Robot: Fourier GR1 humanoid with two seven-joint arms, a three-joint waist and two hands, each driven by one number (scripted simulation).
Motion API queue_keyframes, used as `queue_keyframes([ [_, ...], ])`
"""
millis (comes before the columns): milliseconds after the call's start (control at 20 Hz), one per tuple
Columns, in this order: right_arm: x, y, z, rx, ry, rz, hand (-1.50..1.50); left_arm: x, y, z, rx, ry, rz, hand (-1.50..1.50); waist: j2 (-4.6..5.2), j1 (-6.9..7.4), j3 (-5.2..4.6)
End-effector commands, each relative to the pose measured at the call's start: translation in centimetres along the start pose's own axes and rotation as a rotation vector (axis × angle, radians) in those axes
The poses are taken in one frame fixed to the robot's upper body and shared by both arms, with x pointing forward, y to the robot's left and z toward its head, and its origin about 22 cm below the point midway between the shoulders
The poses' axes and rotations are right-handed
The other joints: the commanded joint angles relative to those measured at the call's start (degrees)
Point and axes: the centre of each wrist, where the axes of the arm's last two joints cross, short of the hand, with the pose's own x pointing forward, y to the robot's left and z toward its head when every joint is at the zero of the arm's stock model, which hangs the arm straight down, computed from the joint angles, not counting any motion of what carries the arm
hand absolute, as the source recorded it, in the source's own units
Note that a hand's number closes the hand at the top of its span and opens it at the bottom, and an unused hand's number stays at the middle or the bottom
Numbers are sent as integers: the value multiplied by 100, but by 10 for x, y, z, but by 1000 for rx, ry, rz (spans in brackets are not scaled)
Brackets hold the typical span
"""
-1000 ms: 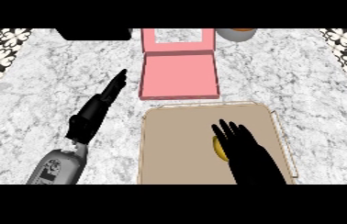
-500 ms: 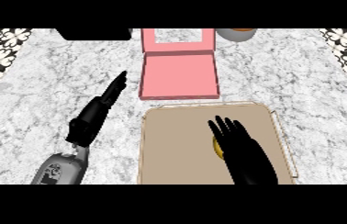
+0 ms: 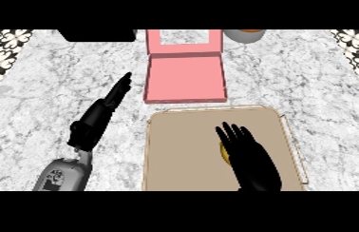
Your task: Pick the lemon from the tray and place it in the cardboard box
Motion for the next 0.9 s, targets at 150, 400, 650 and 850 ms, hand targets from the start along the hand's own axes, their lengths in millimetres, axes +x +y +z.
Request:
queue_keyframes([
  [150, -14, 32, -7, 22, 14, 11, -150, 6, 7, -5, -3, 2, 0, 0, 1, -5, 1],
  [400, 11, 31, -32, 12, 33, 64, -150, -2, 6, -10, -2, 18, -6, 0, 5, 5, 0],
  [650, -15, 35, -32, 15, 65, 96, -150, 5, 5, 11, -12, 11, -10, 0, -1, 19, 1],
  [850, -14, 44, -20, 38, 32, 74, 150, -7, 11, -8, -12, 4, 15, 0, 1, -10, 0],
])
